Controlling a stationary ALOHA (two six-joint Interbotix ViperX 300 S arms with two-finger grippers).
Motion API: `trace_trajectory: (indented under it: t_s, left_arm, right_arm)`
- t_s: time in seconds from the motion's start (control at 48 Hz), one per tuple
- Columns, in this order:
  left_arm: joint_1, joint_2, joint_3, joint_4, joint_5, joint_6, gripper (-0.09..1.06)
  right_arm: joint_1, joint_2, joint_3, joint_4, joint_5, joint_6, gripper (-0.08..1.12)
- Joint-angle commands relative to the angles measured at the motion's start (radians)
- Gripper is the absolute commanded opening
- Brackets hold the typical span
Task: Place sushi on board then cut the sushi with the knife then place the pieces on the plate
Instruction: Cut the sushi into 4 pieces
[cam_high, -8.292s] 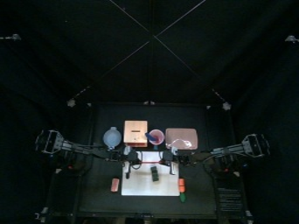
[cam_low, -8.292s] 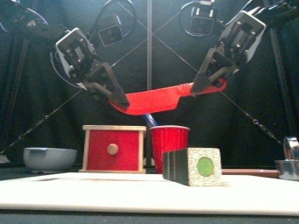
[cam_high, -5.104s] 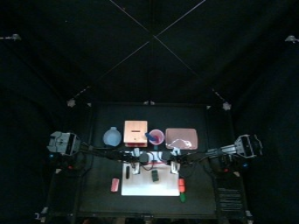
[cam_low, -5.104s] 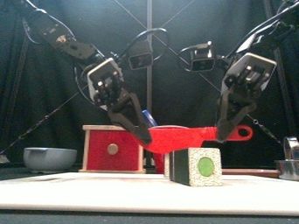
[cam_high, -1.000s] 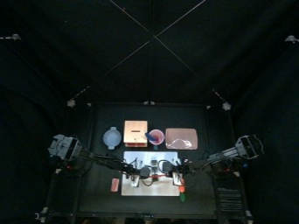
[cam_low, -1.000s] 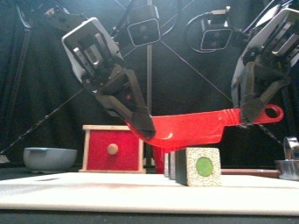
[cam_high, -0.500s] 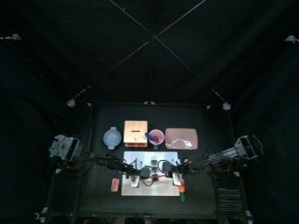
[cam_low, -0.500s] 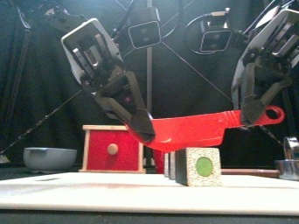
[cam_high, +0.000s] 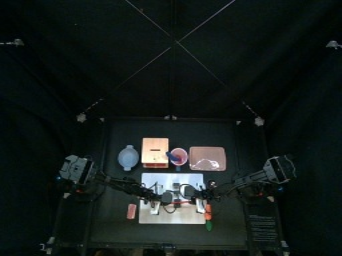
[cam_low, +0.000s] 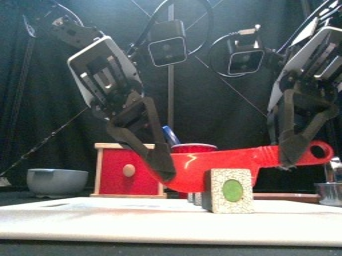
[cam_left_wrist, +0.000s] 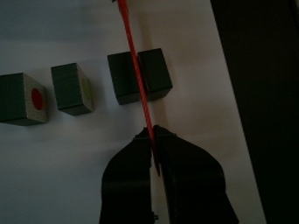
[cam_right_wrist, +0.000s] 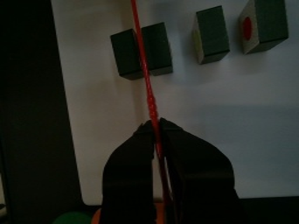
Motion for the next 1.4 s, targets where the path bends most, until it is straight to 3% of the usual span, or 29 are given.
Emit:
trace_trajectory:
  t_s: [0.021, 0.417, 0.771, 0.958, 1.188, 1.396]
  left_arm:
    - [-0.029, 0.006, -0.018, -0.008, 0.003, 0.002, 0.36]
    - [-0.044, 0.002, -0.02, -0.077, 0.005, 0.005, 0.36]
    - [-0.06, -0.018, -0.023, -0.081, -0.002, 0.008, 0.37]
    - [-0.06, -0.06, -0.017, -0.049, -0.002, 0.009, 0.42]
    - [-0.055, -0.115, 0.006, -0.009, -0.002, 0.011, 0.59]
    - [-0.044, -0.176, 0.031, 0.08, -0.005, 0.011, 0.65]
  right_arm:
    - [0.003, 0.014, -0.011, 0.009, -0.005, 0.006, 0.33]
    - [0.063, 0.041, -0.031, 0.072, -0.008, 0.006, 0.33]
    - [0.075, 0.028, -0.048, 0.078, 0.006, 0.005, 0.33]
    - [0.072, -0.023, -0.049, 0.063, 0.025, 0.005, 0.33]
    - [0.069, -0.1, -0.044, 0.04, 0.044, 0.005, 0.33]
    - [0.049, -0.175, -0.023, 0.031, 0.106, 0.005, 0.33]
